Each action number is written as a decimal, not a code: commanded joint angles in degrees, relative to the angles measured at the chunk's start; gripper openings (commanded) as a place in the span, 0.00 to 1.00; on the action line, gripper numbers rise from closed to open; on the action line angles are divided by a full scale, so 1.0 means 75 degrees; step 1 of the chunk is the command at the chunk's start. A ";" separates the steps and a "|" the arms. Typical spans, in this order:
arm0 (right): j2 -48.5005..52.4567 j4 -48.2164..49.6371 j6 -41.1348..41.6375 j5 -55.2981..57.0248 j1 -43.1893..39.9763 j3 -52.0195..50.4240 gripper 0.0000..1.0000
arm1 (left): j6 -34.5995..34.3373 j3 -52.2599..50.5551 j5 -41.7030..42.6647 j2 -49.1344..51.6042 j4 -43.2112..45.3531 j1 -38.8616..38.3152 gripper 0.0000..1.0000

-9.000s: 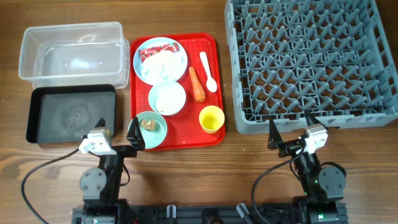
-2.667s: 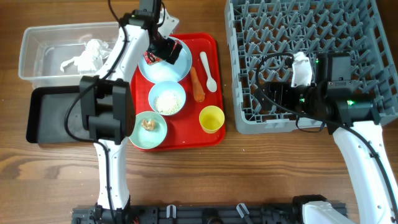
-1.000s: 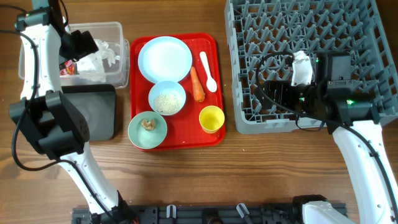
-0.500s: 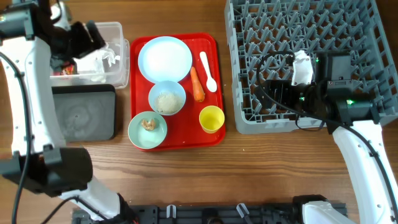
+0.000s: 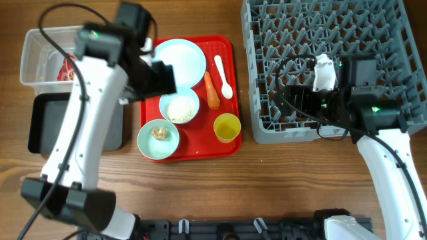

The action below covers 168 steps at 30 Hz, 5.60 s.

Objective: Sort waste into correct bins and load items into the dishwasher rack
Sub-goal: 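Grasp the green bowl rim with the left gripper and carry it to the black tray, then tip the green bowl over the black tray to dump the scraps, then set the empty green bowl back on the red tray with the left gripper, then grasp the blue rice bowl with the left gripper and pour rice onto the black tray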

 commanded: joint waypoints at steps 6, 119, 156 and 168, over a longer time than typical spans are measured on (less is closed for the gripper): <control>0.0064 0.0017 0.0119 0.0026 -0.0023 -0.0032 1.00 | -0.0388 -0.3255 -0.0303 -0.0385 0.2302 -0.1134 0.77; 0.0064 -0.0388 0.0114 0.0321 -0.0023 -0.0032 1.00 | -0.1472 -0.5942 -0.1303 -0.1533 0.4240 -0.1542 0.05; 0.0064 -0.0382 0.0119 0.0321 -0.0023 -0.0032 1.00 | 0.3937 -0.5348 -0.0615 0.0574 0.6933 -0.1644 0.08; 0.0064 -0.0385 0.0122 0.0321 -0.0023 -0.0032 1.00 | 0.2515 -0.4540 -0.0629 0.0268 0.6744 -0.1635 0.04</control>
